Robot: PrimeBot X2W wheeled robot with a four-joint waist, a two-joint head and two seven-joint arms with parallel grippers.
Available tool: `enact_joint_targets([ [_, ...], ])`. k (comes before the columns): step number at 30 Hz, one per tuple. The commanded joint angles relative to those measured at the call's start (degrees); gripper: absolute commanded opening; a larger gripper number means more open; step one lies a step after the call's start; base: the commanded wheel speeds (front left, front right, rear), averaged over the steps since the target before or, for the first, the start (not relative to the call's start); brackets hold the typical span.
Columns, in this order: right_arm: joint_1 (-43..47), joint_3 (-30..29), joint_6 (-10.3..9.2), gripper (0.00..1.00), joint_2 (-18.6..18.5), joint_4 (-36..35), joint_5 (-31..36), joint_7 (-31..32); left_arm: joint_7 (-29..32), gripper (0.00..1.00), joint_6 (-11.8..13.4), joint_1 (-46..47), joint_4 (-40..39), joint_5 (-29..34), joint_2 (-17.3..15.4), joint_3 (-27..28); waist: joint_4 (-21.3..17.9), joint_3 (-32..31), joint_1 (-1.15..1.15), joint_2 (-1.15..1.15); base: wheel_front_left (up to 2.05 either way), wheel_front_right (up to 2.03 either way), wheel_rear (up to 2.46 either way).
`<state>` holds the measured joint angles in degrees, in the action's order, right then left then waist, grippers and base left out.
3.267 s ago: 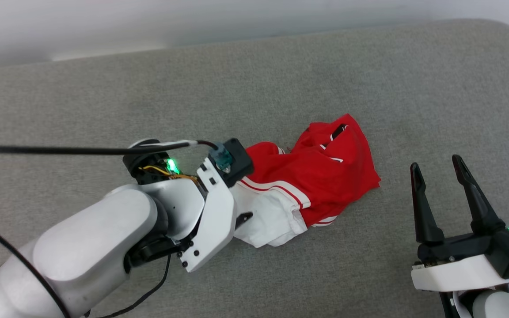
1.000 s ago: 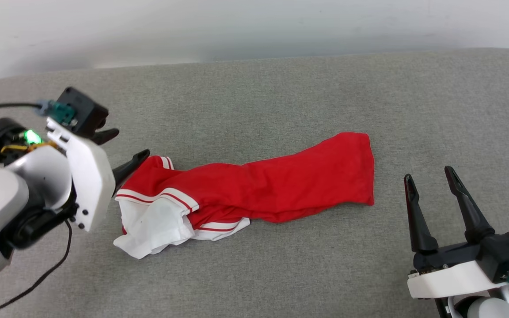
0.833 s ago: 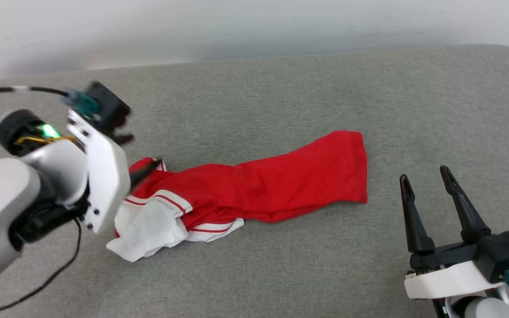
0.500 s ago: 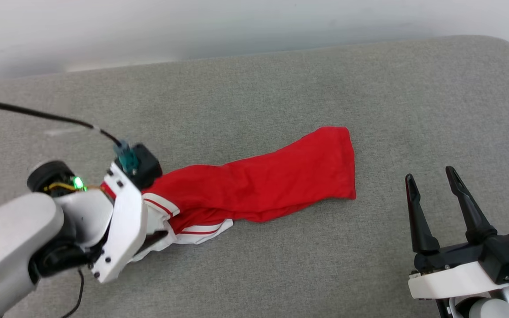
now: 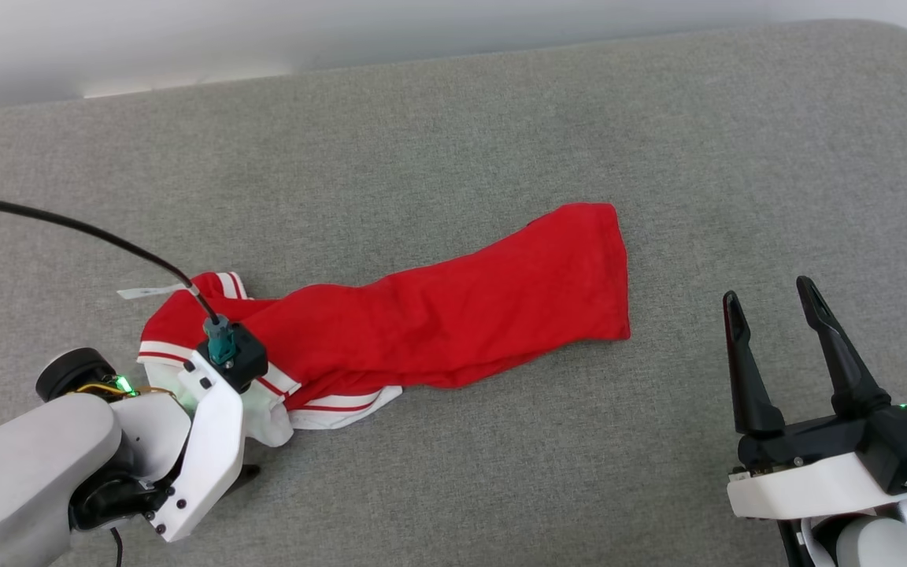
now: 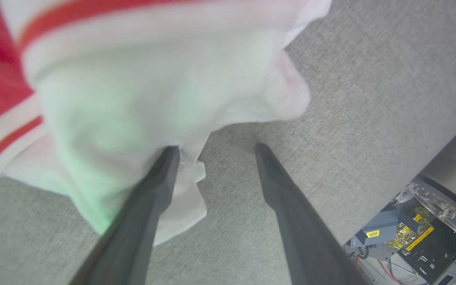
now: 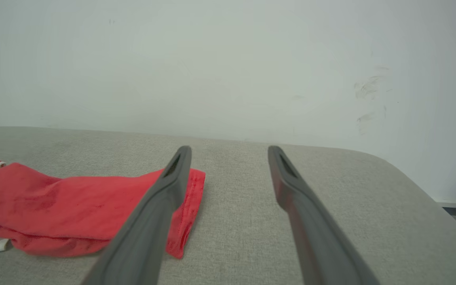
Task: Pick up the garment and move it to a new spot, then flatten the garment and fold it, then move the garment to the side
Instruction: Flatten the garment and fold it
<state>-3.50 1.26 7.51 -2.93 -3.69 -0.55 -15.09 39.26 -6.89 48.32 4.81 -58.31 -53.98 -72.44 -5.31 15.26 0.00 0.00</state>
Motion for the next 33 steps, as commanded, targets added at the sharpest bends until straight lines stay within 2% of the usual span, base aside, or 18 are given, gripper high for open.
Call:
enact_joint_targets([
  [1, -0.5, -0.2, -0.04, 1.0, 0.1, -0.1, 0.0, -0.1, 0.7, 1.0, -0.1, -1.2, 0.7, -0.1, 0.5, -0.4, -0.2, 0.5, 0.0, 0.0, 0.0, 0.0, 0.0],
  [3, -0.7, -0.3, -0.03, 1.0, 0.1, -0.2, -0.1, -0.1, 1.5, 1.0, -0.2, -2.1, 1.6, 0.0, 1.1, -0.8, -0.2, 0.9, 0.0, 0.0, 0.0, 0.0, 0.0],
  [5, -0.9, -0.4, -0.04, 1.0, 0.1, -0.1, -0.2, -0.1, 1.7, 0.7, -0.3, -2.6, 2.6, 0.3, 1.6, -1.0, -0.1, 1.1, 0.0, 0.0, 0.0, 0.0, 0.0],
  [6, -0.9, -0.5, -0.04, 1.0, 0.1, -0.1, -0.2, -0.1, 1.7, 0.45, -0.3, -2.7, 3.3, 0.6, 1.7, -1.1, 0.0, 1.2, 0.0, 0.0, 0.0, 0.0, 0.0],
  [7, -0.9, -0.5, -0.03, 1.0, 0.1, 0.0, -0.2, -0.1, 1.5, 0.01, -0.3, -2.5, 3.9, 1.7, 1.8, -1.1, 0.0, 1.2, 0.0, 0.0, 0.0, 0.0, 0.0],
  [12, -1.1, -0.6, -0.04, 1.0, 0.1, 0.3, 0.0, -0.1, 0.0, 0.0, -0.4, -1.8, 5.1, 2.3, 2.7, -1.1, 0.8, 0.4, 0.0, 0.0, 0.0, 0.0, 0.0],
  [16, -0.7, -0.7, -0.04, 1.0, 0.1, 0.5, 0.1, -0.1, -1.1, 0.0, -0.4, 0.1, 3.8, 2.8, 2.0, -0.5, 1.6, -0.6, 0.0, 0.0, 0.0, 0.0, 0.0],
  [20, 0.2, -0.5, -0.04, 1.0, 0.1, 0.6, -0.3, -0.1, -3.1, 0.0, -0.4, 1.5, -0.7, 2.1, 0.3, 1.2, 2.0, -1.7, 0.0, 0.0, 0.0, 0.0, 0.0],
  [23, 0.7, -0.7, -0.04, 1.0, 0.1, 0.6, -0.5, -0.1, -4.3, 0.0, 0.1, 2.6, -5.6, 3.0, -2.2, 2.5, 2.1, -2.3, 0.0, 0.0, 0.0, 0.0, 0.0],
  [28, 0.9, -1.2, -0.03, 1.0, 0.1, 0.4, -1.0, -0.1, -5.8, 0.0, 2.1, 5.9, -14.3, 3.0, -5.7, 6.4, 2.2, -2.7, 0.0, 0.0, 0.0, 0.0, 0.0],
  [31, 0.3, -1.0, -0.04, 1.0, 0.1, 0.2, -1.2, -0.1, -6.1, 0.0, 2.6, 8.5, -16.6, 3.7, -6.3, 8.5, 1.7, -2.1, 0.0, 0.0, 0.0, 0.0, 0.0],
  [33, -0.5, -0.9, -0.04, 1.0, 0.1, -0.1, -1.3, -0.1, -6.0, 0.0, 2.6, 10.5, -16.5, 4.0, -5.5, 9.6, 1.2, -1.3, 0.0, 0.0, 0.0, 0.0, 0.0],
])
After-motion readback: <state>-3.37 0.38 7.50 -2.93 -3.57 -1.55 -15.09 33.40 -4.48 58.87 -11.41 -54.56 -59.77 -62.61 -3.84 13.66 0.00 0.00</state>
